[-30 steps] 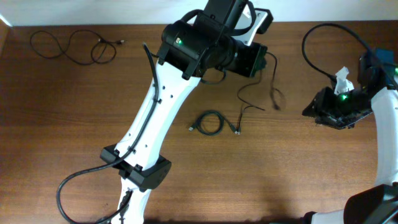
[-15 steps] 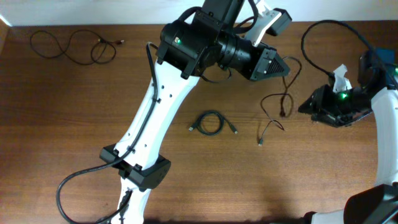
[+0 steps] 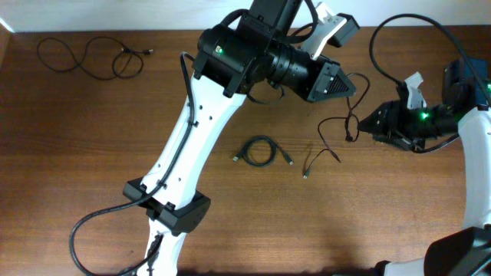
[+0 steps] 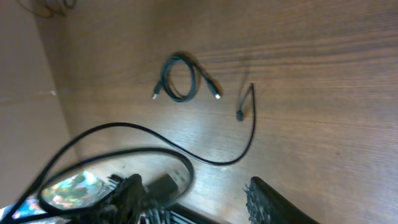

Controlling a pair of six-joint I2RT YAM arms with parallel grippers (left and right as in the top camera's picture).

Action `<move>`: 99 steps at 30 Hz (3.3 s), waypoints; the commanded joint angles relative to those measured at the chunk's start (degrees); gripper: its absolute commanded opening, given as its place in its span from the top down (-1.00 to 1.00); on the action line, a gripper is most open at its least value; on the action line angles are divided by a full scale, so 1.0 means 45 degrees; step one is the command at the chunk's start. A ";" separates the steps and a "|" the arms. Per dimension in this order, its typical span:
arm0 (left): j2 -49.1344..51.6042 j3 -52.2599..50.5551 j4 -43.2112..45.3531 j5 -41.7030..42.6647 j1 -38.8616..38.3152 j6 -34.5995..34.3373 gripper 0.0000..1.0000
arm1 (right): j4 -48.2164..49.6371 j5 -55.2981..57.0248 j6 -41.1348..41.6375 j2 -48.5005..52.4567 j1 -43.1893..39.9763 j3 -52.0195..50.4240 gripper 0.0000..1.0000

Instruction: Untangle cables

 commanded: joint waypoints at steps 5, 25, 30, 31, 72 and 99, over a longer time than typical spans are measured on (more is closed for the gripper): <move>-0.0500 0.0209 -0.0369 0.0112 0.0049 0.0296 1.00 | 0.0165 -0.0670 -0.0413 -0.0214 0.0005 0.0010 -0.17; -0.0505 0.0209 0.0214 0.4328 0.0267 0.0296 1.00 | 0.1375 0.4362 0.1836 0.0277 0.1501 -0.0442 0.13; -0.0505 0.0214 0.0287 0.5542 0.1180 0.0296 1.00 | 0.1661 0.6339 0.2939 0.0413 0.1486 -0.1190 0.13; -0.0505 0.0214 0.0287 0.5532 0.1326 0.0296 1.00 | 0.1705 0.6509 0.3152 0.0413 0.1486 -0.1239 0.12; -0.0529 0.0214 0.2905 0.8650 0.2127 -0.2016 1.00 | 0.0151 0.4313 0.3041 -0.0369 0.1486 -0.1166 -0.18; -0.0622 0.0214 0.6139 0.8757 0.2195 -0.5926 1.00 | -0.1117 0.3298 0.2880 -0.5503 0.1501 -0.0355 -0.56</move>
